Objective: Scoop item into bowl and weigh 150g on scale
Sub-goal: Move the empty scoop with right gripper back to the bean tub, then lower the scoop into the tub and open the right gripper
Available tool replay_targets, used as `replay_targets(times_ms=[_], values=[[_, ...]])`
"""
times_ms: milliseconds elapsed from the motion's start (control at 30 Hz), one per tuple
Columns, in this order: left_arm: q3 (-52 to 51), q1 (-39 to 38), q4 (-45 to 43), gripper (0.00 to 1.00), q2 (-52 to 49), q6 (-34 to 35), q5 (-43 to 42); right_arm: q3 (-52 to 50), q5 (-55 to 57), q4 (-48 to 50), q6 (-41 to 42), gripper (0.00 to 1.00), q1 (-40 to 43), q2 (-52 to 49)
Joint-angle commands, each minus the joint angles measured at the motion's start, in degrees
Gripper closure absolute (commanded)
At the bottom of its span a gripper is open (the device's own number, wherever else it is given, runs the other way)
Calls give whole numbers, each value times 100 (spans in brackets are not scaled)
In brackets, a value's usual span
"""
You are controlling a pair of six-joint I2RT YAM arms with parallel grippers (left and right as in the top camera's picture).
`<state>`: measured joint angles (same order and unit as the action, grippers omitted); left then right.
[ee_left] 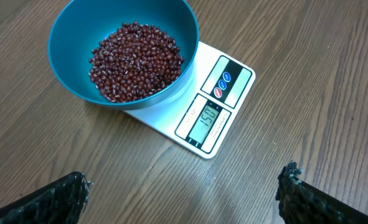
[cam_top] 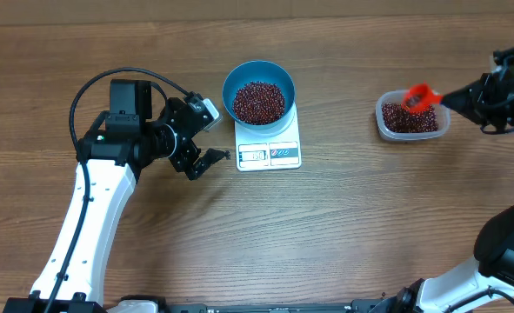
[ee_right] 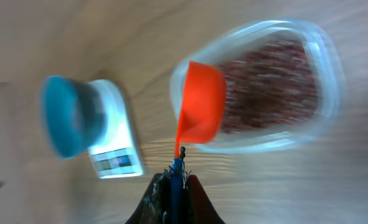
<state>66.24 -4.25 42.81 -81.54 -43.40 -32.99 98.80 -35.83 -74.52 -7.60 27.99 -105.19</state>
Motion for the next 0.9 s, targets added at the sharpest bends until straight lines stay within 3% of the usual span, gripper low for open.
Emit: replay_targets(times_ms=[0,233,500,700,867], values=[[-33,11,2,1,22,79,-92,168,1132,22,184,96,-37,50],[-33,11,2,0,22,79,-92,166,2000,144,310,96,-378,50],[-33,11,2,0,22,79,-92,166,3818,179,363,96,-1425,50],[-33,11,2,0,22,79,-92,166,5331,177,846,96,-2179,50],[-33,11,2,0,22,79,-92,166,5727,175,931,96,-2544,50]])
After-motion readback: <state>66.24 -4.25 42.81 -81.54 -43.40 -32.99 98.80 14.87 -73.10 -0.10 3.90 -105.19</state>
